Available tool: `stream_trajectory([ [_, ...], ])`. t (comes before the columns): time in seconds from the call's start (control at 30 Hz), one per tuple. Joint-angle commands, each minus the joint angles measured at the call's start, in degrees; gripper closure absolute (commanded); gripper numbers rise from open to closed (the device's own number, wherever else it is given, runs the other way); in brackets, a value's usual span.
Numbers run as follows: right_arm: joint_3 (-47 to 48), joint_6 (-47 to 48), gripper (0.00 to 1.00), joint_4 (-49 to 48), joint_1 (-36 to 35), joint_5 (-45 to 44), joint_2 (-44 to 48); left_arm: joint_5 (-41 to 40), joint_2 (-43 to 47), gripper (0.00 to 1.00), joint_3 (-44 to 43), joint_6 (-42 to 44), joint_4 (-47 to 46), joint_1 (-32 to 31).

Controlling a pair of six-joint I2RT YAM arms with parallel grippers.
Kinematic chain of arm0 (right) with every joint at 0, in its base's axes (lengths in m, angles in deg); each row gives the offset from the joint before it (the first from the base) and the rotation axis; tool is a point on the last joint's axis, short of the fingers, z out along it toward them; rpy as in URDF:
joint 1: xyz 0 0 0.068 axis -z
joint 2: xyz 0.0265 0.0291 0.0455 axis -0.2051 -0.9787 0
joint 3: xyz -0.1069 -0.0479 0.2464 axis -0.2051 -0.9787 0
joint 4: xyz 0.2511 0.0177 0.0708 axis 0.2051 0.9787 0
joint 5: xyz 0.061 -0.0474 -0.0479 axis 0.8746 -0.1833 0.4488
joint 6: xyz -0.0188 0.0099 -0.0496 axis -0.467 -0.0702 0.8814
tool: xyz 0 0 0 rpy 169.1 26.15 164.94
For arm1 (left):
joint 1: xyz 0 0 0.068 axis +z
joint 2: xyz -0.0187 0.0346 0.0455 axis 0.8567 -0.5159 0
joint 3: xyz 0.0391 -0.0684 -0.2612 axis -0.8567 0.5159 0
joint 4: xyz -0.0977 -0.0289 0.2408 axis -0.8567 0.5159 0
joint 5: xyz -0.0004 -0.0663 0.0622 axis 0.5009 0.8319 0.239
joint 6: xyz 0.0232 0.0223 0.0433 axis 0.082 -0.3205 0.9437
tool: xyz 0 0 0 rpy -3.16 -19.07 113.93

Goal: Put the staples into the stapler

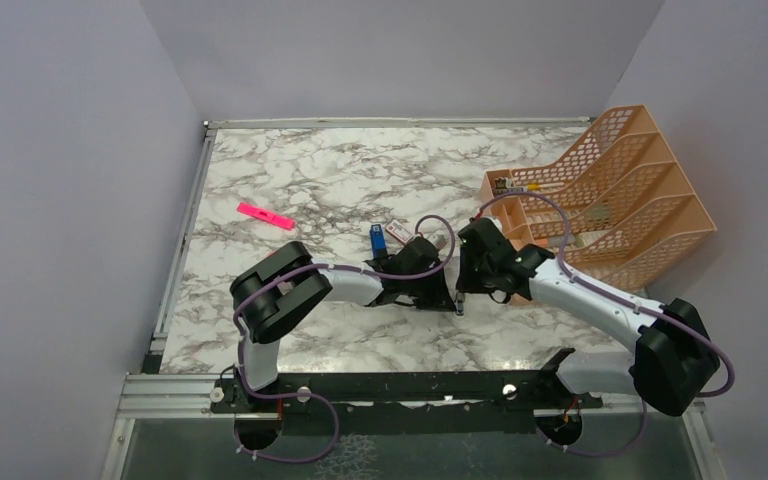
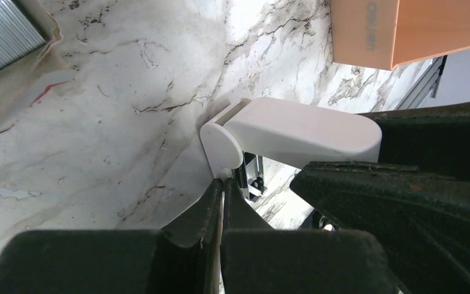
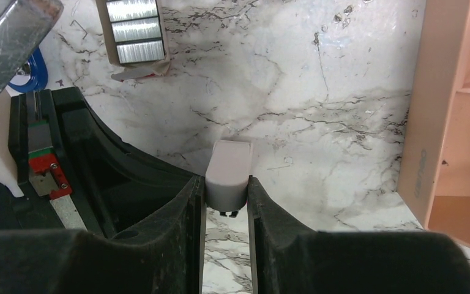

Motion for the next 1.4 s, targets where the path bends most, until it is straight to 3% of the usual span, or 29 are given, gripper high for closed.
stream_trajectory([
  [0.0, -2.1, -1.3, 0.79, 2.6, -1.5, 7.2, 1.2, -3.8, -3.1, 1.00, -1.6, 0.4, 2.3, -0.5],
  [0.83, -7.4, -3.7, 0.78, 0.5, -4.4, 4.1, -3.1, -5.0, -1.1, 1.00, -1.4, 0.2, 3.2, -0.5],
  [1.1, -6.0, -5.1, 0.60, 0.7, -4.4, 2.4, -1.2, -7.1, 2.4, 0.85, -0.4, 1.9, 5.2, -0.5],
  [1.23, -4.9, -5.7, 0.50, 1.9, -4.4, 2.0, 2.3, -8.1, 4.2, 0.83, 0.7, 2.1, 5.7, -0.5],
  [1.37, -4.4, -6.9, 0.49, 3.7, -4.4, 0.4, 3.8, -8.8, 5.6, 0.83, 1.4, 1.6, 5.6, -0.2],
])
